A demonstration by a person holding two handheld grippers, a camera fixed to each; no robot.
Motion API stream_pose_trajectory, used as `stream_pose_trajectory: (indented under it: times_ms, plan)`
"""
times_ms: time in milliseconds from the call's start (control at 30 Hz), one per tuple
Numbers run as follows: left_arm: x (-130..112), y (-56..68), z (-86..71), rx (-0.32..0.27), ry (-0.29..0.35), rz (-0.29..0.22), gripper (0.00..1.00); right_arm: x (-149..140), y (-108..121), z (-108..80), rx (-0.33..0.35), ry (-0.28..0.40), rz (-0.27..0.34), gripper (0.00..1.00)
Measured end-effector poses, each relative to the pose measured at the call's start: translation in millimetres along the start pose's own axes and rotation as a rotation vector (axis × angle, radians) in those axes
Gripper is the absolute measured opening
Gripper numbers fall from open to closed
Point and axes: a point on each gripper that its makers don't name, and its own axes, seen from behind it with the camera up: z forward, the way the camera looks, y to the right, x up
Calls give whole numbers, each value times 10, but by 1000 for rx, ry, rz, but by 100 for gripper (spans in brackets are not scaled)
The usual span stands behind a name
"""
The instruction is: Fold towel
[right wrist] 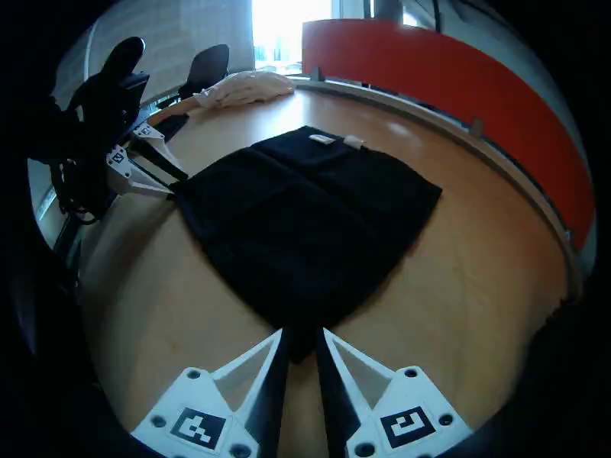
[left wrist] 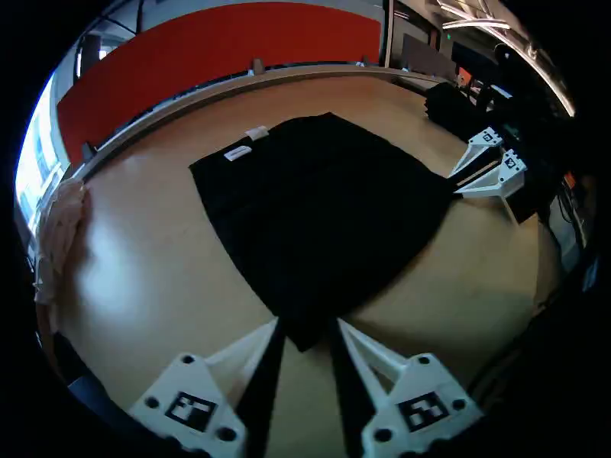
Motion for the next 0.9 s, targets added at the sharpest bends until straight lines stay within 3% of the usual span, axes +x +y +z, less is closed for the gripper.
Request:
stream_pose_trajectory:
  times_ms: [100, 167, 567, 900]
  plan:
    - [2, -36, 3, 19, -4, -23, 19, 3, -9, 5, 0, -1, 14, 20]
    - [4, -33, 3, 20, -5, -37, 18, 9, -13, 8, -1, -1, 22, 19]
    - [25, 10, -24, 5, -12, -82, 17, 118, 11, -56, -13, 17, 10, 17]
    - [181, 32, -199, 9, 7, -126, 17, 360, 17, -220, -28, 58, 13, 17]
